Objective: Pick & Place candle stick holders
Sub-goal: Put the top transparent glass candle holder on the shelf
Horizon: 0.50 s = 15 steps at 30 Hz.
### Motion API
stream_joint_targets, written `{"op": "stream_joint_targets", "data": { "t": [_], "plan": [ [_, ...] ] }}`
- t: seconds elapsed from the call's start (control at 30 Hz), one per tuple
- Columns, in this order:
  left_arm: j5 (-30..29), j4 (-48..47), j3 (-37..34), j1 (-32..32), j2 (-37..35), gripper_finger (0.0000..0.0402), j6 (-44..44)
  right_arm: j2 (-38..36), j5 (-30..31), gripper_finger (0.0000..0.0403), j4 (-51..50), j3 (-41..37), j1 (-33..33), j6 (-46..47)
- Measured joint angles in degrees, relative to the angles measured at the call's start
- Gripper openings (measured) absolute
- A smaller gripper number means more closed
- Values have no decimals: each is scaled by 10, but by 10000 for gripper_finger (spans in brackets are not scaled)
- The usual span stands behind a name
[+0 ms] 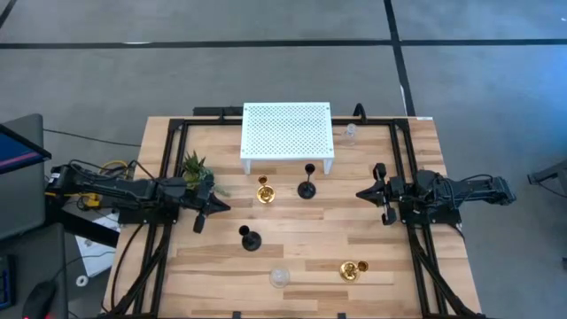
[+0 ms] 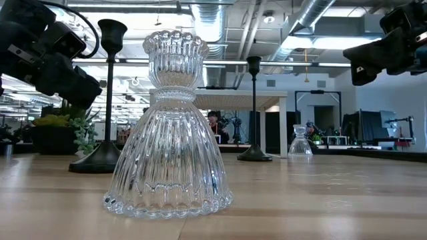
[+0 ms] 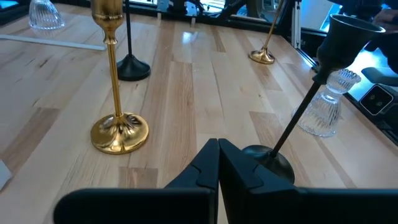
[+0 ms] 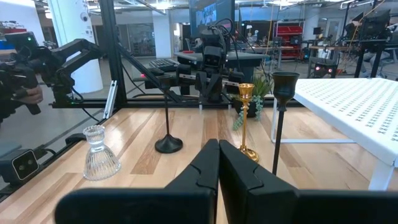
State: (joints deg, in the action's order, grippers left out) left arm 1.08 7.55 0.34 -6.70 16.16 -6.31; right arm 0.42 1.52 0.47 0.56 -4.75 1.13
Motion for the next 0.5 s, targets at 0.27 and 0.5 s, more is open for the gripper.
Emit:
{"op": "stream_joint_targets", "data": {
  "t": [0.27, 0.5],
  "plan": [
    [0, 0, 0, 0, 1, 4, 0, 0, 0, 0, 0, 0, 0, 0],
    [-10, 8, 0, 0, 1, 4, 0, 0, 0, 0, 1, 0, 0, -1]
  ]
}}
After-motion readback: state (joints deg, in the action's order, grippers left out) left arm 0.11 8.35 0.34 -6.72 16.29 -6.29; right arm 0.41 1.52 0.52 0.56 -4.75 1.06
